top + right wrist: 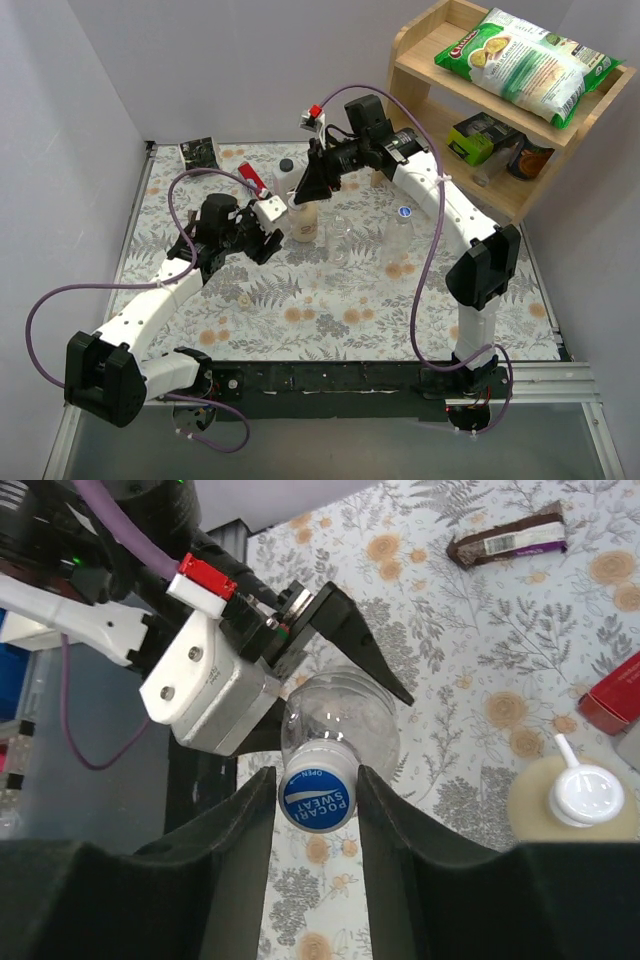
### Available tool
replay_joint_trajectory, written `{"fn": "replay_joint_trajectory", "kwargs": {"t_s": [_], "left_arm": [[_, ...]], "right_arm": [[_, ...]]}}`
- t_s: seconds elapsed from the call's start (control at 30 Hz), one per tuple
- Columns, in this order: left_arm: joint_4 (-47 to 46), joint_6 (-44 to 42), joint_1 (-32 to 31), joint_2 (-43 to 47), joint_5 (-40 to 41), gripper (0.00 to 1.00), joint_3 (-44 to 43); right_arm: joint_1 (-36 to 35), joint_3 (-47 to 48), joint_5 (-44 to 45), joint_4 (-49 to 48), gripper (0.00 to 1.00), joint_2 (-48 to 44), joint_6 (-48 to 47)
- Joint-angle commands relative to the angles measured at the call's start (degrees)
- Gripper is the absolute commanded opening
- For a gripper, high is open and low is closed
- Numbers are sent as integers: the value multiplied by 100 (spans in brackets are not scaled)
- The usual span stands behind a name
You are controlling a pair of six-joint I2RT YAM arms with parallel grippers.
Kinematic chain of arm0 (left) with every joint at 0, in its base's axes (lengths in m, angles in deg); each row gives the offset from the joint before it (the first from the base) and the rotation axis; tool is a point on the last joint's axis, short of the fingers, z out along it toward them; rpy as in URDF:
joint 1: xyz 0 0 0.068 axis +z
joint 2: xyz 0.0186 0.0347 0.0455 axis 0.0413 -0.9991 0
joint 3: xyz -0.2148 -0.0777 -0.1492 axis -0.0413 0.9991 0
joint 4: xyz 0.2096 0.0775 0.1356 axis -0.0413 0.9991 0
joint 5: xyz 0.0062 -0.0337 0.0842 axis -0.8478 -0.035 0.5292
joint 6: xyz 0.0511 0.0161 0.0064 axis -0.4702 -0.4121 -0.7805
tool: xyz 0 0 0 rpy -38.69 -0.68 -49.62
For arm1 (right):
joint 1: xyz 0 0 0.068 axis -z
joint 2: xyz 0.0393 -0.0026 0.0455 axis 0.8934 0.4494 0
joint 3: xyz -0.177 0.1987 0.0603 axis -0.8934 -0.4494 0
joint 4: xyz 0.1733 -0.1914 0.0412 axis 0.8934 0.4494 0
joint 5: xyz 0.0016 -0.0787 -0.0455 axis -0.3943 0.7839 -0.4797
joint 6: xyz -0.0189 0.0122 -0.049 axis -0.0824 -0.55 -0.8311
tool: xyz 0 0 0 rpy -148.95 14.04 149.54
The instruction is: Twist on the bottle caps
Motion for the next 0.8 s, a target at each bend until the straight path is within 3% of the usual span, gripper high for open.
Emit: {"fn": "replay_joint_trajectory", "kwargs": {"t_s": [0.0,0.07,0.1,0.13,0.23,0.33,0.37,0.77], "left_arm": [[-587,253,-81,430,-8,0,78],[-297,236,-20,598,-656,0,201],[-200,192,50,660,-929,0,201],[-8,200,77,747,-1245,0,201],[82,428,104,714,-2116,0,70],[29,630,104,591,-2706,0,-115],[12,674,104,521,-2785,0,-158],[3,851,104,388,-2865,0,-449]], "right_arm": [[164,-72,-840,-428,70,-360,459],[533,-722,-1330,-1761,75,-1019,467],[630,-1639,-1385,-2331,80,-1291,563],[761,-2092,-1438,-3773,82,-1816,930],[780,-3296,-1500,-5514,88,-2399,1694],[710,-3563,-1675,-6817,88,-2227,2495],[684,-3616,-1754,-7690,88,-2164,3237],[235,-3257,-2151,-8358,81,-1628,3798]]}}
